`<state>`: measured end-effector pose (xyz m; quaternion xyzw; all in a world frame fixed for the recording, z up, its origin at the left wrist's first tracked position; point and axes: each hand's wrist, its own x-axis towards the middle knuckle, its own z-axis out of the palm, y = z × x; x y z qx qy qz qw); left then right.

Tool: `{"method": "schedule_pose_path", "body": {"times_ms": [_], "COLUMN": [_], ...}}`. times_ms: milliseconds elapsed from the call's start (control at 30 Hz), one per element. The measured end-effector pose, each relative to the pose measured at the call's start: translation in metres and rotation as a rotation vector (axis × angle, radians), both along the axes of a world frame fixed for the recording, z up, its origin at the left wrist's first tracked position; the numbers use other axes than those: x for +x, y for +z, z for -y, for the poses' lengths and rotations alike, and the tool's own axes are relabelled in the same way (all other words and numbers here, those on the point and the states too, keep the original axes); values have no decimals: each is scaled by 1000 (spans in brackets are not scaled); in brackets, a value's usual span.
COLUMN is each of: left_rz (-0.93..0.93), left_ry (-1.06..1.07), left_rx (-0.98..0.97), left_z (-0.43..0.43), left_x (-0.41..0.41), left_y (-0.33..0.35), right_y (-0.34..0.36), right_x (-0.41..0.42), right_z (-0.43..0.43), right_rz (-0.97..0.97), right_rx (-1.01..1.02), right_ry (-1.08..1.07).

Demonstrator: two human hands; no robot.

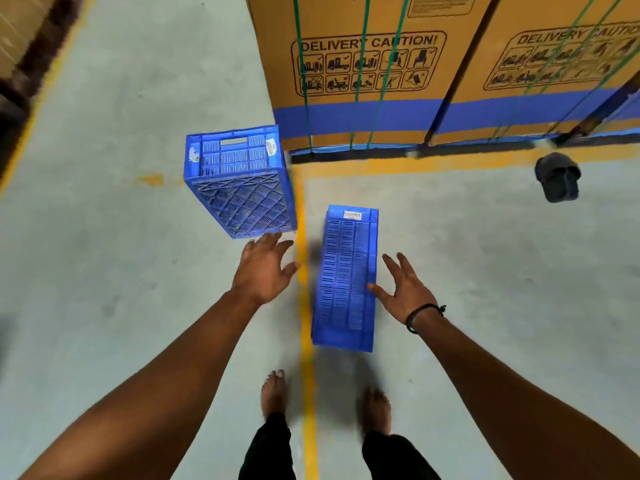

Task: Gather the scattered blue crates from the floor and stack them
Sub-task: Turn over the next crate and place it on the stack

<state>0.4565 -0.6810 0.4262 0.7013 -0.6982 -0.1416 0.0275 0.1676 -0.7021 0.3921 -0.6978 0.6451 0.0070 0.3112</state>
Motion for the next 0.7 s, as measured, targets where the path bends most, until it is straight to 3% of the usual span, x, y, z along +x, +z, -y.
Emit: {"method": "schedule_pose_path", "body": {"times_ms": [167,400,600,700], "left_rz": [48,6,67,-23], "left_ry": [-13,39,120,191], "left_rx": [57,79,59,139], "left_z": [-3,10,43,46], "left_x": [-35,-80,-90,-92], "left_y": [-95,-280,-376,-403], "right_y": [-100,-288,-371,-393], "right_x": [-18,-19,-6,-2], "right_z": [28,41,66,71], "right_rz": [48,179,400,508], "right_rx": [62,69,-99,-134], "right_ry": [-9,-26,-182,-193]}}
